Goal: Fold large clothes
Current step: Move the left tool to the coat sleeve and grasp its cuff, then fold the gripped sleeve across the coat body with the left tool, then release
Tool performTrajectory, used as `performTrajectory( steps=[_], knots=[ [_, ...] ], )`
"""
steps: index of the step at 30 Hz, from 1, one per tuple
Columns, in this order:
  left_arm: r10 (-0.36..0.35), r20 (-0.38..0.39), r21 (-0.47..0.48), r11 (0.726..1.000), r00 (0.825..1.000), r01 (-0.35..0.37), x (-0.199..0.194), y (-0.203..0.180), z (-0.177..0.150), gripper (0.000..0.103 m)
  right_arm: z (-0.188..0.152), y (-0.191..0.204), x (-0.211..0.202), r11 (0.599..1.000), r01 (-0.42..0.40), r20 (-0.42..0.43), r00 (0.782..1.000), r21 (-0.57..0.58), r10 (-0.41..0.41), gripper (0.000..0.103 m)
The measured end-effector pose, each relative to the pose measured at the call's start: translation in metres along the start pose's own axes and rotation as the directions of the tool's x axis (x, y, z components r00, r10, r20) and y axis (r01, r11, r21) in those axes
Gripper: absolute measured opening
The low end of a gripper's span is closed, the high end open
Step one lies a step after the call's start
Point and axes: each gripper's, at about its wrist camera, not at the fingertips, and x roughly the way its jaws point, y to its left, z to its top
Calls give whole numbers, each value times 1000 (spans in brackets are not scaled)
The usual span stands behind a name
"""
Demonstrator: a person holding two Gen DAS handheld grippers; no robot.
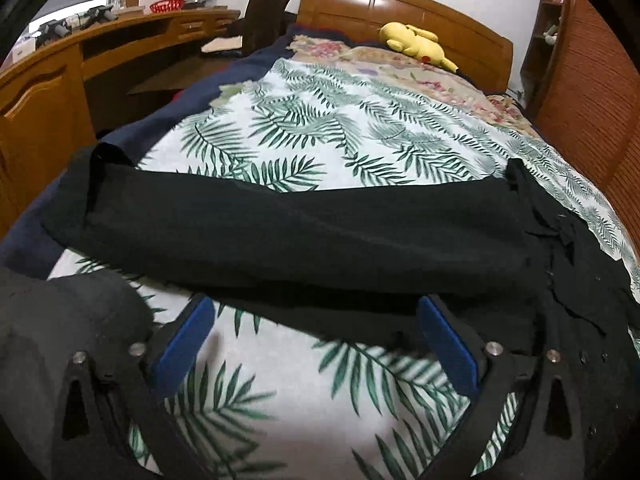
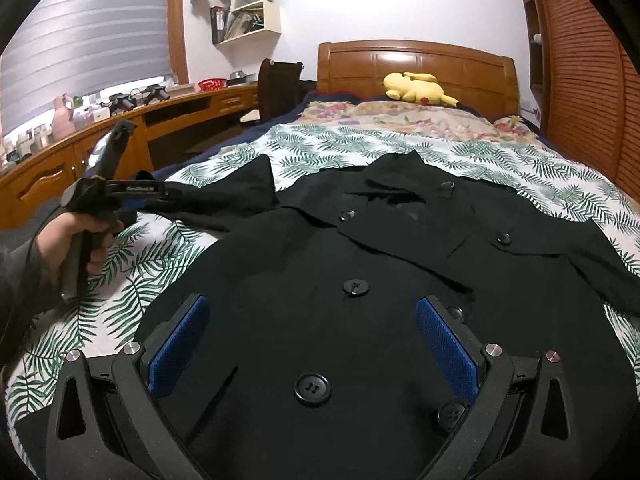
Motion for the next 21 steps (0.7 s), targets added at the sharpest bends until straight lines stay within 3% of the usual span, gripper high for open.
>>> performTrajectory(
  steps=[6, 13, 16, 18, 21],
  knots=[
    [35, -59, 3, 999, 998, -35, 28, 2, -2, 95, -1, 1, -1, 1000, 4, 1, 1000, -4, -4, 103],
    [28, -69, 33, 999, 997, -26, 39, -4, -2, 91, 0, 2, -2, 1000, 6, 1, 1000, -6, -6, 103],
    [20, -61, 65, 998, 998, -16, 41, -10, 1, 66, 0, 3, -2, 1000, 5, 1, 1000, -5, -5, 103],
    [20, -54, 85, 996, 998, -15, 41, -14, 3, 42, 0, 3, -2, 1000, 5, 1, 1000, -5, -5, 103],
    [-10, -55, 93, 996, 998, 15, 39, -15, 9, 16, 0, 3, -2, 1000, 6, 2, 1000, -6, -6, 103]
  ],
)
